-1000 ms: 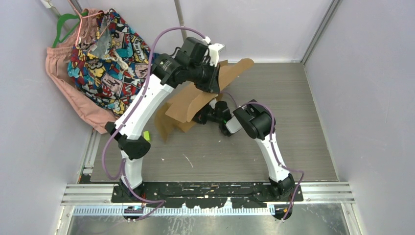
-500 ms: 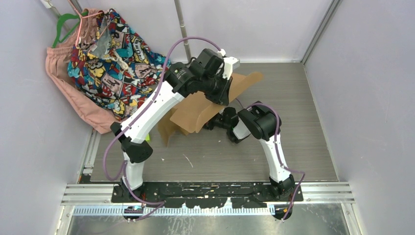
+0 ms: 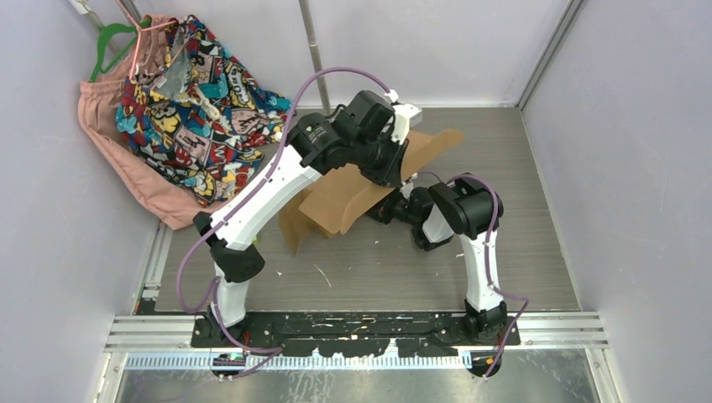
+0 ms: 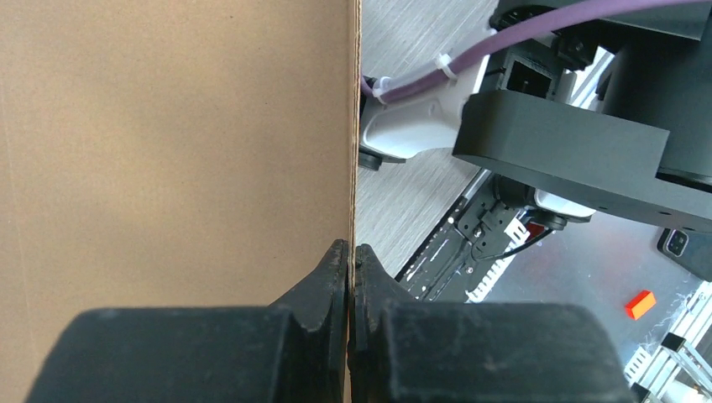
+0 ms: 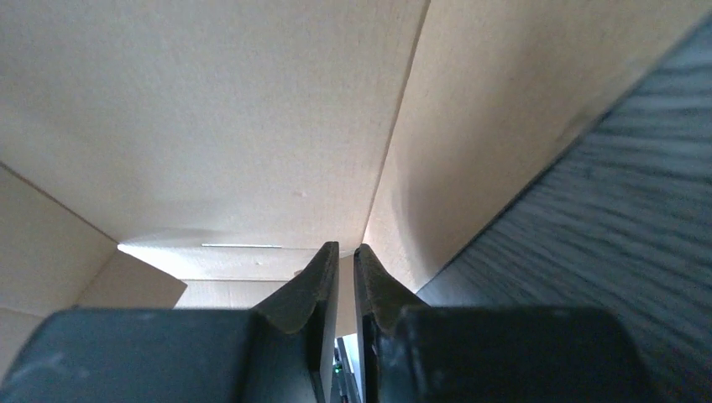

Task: Fold the paper box

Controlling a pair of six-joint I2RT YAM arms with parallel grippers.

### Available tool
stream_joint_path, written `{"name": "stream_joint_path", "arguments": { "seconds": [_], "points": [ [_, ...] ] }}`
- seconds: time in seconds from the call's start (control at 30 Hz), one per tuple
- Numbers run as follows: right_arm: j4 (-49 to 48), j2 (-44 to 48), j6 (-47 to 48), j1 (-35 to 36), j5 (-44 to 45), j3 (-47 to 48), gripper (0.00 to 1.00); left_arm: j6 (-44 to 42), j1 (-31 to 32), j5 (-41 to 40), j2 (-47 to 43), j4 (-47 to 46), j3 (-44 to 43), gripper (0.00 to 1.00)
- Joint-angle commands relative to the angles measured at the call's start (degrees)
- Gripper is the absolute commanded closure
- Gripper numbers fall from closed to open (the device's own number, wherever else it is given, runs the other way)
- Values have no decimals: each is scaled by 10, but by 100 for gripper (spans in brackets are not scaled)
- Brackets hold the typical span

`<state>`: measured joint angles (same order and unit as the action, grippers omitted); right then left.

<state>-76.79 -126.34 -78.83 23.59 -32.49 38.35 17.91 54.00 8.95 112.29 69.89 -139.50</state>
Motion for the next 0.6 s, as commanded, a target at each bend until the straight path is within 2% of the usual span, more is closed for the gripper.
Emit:
{"name": "stream_joint_path", "arguments": {
  "seconds": [0.0, 0.2, 0.57],
  "points": [
    [-1, -1, 20, -4, 5, -2, 83, 13, 16, 3, -1, -15, -10, 96],
    [34, -28, 15, 2, 29, 60, 85, 6, 20, -6, 1, -10, -16, 96],
    [173, -51, 41, 43, 84, 233, 86, -25, 3, -32, -17, -18, 10, 97]
  ]
}}
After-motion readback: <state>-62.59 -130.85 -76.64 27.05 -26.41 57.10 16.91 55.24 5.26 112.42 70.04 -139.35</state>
